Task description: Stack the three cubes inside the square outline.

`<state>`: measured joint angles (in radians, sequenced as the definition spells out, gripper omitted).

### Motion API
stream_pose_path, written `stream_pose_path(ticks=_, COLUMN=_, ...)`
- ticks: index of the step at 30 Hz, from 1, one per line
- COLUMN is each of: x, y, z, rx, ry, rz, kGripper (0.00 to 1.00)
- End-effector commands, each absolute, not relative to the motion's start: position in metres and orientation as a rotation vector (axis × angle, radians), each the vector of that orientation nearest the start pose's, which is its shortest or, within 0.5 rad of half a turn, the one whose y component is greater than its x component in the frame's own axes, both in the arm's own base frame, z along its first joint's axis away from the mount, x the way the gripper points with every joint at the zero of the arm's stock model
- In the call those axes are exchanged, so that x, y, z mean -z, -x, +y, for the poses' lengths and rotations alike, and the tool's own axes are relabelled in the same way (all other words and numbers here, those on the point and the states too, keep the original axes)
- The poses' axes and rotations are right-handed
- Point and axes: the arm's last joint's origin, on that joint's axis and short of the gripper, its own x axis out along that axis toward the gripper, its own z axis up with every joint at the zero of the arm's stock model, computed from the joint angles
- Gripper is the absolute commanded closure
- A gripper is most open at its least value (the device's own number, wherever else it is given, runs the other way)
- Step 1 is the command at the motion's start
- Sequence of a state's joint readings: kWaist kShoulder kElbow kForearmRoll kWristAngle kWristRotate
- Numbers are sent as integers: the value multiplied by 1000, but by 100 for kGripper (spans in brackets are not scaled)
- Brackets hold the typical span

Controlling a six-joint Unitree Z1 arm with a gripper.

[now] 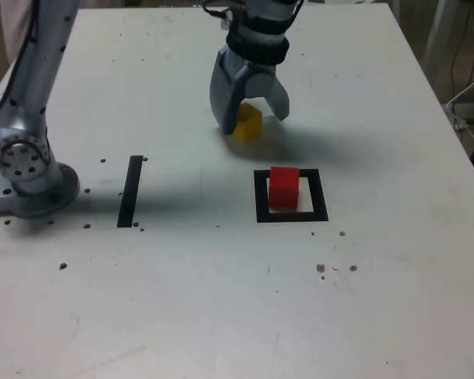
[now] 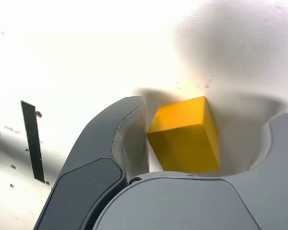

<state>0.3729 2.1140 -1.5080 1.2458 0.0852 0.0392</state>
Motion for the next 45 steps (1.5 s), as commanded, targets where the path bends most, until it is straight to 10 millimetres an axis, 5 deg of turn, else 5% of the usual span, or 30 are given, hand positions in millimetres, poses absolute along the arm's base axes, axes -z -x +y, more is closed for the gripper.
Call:
stream_pose_path(ticks=1, x=-212, y=-334, z=135, rx=-269, ry=241, rz=1842, kGripper=72)
stream_pose_path(ticks=29, x=-227, y=-328, z=124, rx=-207, ry=183, rz=1824, kGripper=72)
stream_pose_path(ticks=37, x=-249, y=-327, z=96, rx=-157, ry=105, rz=1789, kGripper=72)
stream_pose_path(ticks=45, x=-268, y=-334, z=44, rx=-69, ry=-13, rz=1765, kGripper=72)
